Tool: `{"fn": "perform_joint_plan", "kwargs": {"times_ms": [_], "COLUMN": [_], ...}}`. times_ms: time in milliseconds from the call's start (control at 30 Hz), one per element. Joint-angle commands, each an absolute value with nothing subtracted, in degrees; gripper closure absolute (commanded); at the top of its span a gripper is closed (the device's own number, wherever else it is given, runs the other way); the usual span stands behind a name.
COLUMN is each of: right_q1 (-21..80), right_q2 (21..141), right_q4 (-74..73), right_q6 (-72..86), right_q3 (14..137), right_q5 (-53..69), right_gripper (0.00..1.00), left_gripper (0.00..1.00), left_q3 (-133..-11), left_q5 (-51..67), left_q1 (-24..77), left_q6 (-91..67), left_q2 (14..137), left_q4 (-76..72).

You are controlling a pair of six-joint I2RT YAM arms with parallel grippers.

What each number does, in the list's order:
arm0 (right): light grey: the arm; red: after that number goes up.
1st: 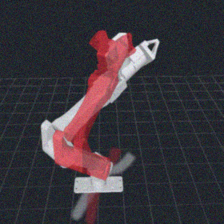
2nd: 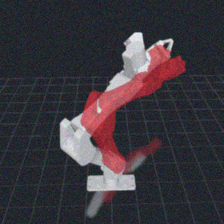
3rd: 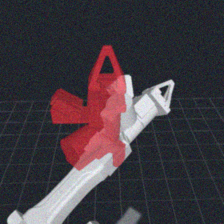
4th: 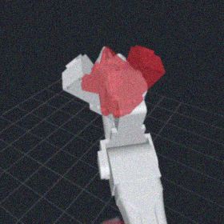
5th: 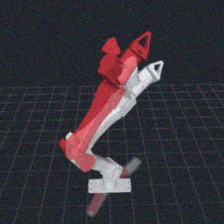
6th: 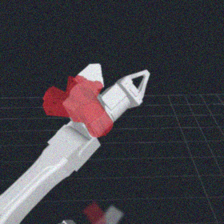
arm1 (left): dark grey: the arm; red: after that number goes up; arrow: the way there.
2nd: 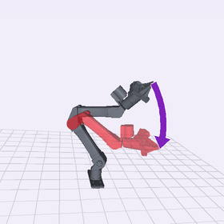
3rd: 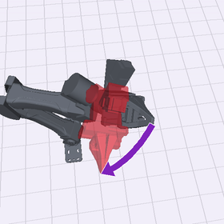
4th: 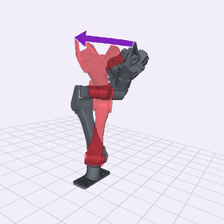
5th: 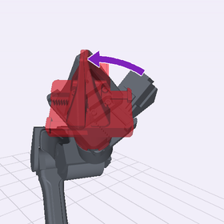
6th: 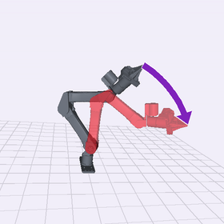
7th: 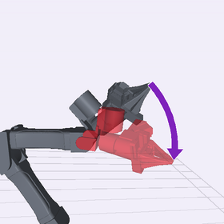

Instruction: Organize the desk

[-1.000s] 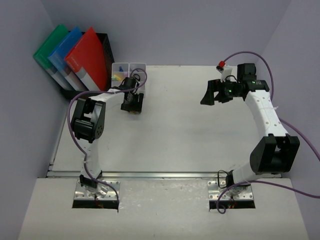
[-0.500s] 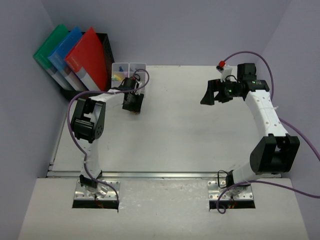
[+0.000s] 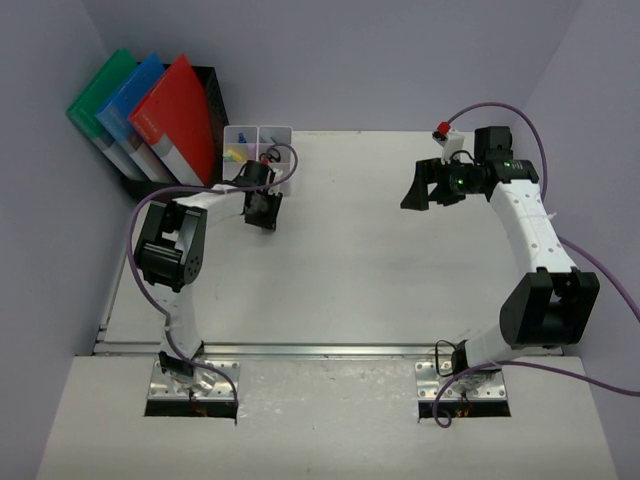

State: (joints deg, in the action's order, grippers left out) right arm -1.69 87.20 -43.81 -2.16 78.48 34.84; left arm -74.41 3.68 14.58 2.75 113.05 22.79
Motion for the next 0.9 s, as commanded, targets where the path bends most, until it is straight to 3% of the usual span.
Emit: {"fn": "perform_joint_plan", "kwargs": {"times_ms": [0,400,633,867], "right_q1": [-1.92,-1.92,-1.85,-1.92], "right_q2": [87.3,87.9,88.24,88.33], "right_q4": [-42.36,-42.29,-42.8,-42.82], "right_q6": [-2.08,-1.49,-1.51,-1.49], "right_q3": [80.98,81.75,82.72,82.88], "right_q5": [36.17,36.8,35.95,35.66], "right_gripper": [0.01,0.01,0.01,0.01], "left_gripper": [0.77,0.78,0.77,0.76], "left_q3": [-77.16,-96.86,-104.97,-105.38], "left_q5": [0.39,-12.82,-10.05,-8.59], "left_q1": [14.4,12.16,6.82,5.98], "left_q6": [2.01,1.27,-1.93,-1.25], "left_q2": [105.29,113.2,120.73,122.4], "left_q4": [21.26,25.82,29.51,27.75]}}
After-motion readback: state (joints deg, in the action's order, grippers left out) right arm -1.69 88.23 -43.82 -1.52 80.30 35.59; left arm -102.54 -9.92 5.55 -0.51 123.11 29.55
